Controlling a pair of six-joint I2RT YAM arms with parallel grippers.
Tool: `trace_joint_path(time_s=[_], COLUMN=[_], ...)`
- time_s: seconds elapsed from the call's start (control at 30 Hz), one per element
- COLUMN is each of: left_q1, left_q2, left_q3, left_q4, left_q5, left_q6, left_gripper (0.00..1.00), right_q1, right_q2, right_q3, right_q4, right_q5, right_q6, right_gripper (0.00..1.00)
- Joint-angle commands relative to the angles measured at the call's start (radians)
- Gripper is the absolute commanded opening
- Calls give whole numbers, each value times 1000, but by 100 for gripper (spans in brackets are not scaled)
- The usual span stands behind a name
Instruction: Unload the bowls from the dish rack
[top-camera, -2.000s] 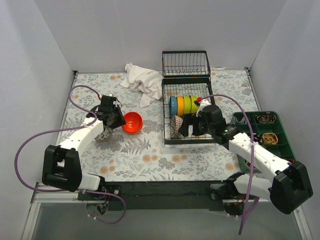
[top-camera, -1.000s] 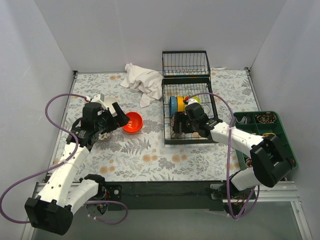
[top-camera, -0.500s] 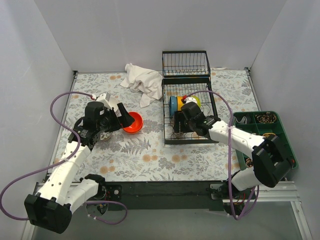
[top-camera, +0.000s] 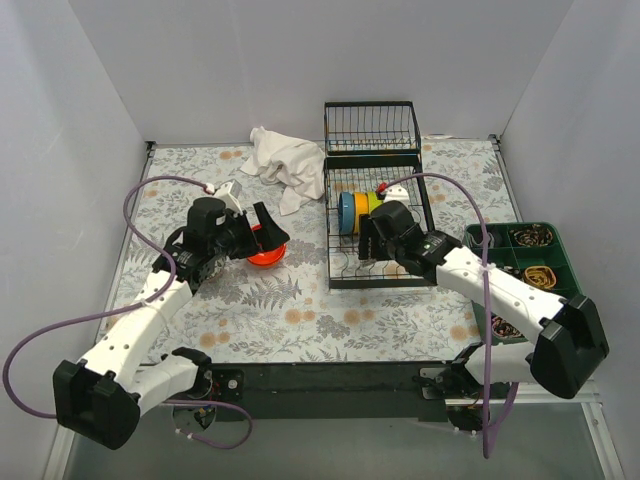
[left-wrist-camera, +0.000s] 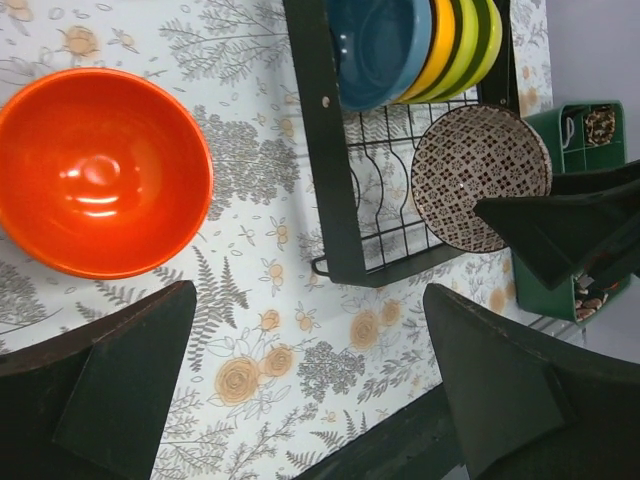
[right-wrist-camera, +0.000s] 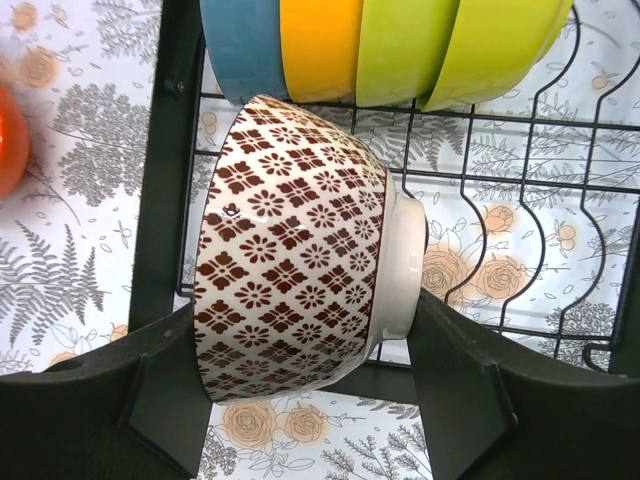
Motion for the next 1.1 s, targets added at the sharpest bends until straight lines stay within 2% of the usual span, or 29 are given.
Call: trace_joint_path(time_s=[0.0, 0.27, 0.43, 0.6, 0.77, 1.07], left_q1=[-66, -170, -189, -203, -206, -223], left_q2=[27, 112, 146, 162, 154, 165], left_q3=[24, 33, 44, 30, 6, -37], left_q4=[85, 223, 272, 317, 358, 388], left_q5=[19, 8, 1, 16, 13, 21], left_q6=[-35, -98, -141, -188, -259, -317], left_gripper=[98, 96, 90, 85, 75, 58], right_q1=[2, 2, 2, 1, 2, 1], right_q2=[-89, -211, -274, -271, -254, -238], right_q3=[64, 35, -14, -40, -77, -97], right_q4=[34, 146, 270, 353, 462, 519], right_q5=[5, -218, -328, -428, -512, -565], right_q6=[14, 49, 88, 148, 197, 232], right_gripper=[1, 1, 1, 1, 1, 1])
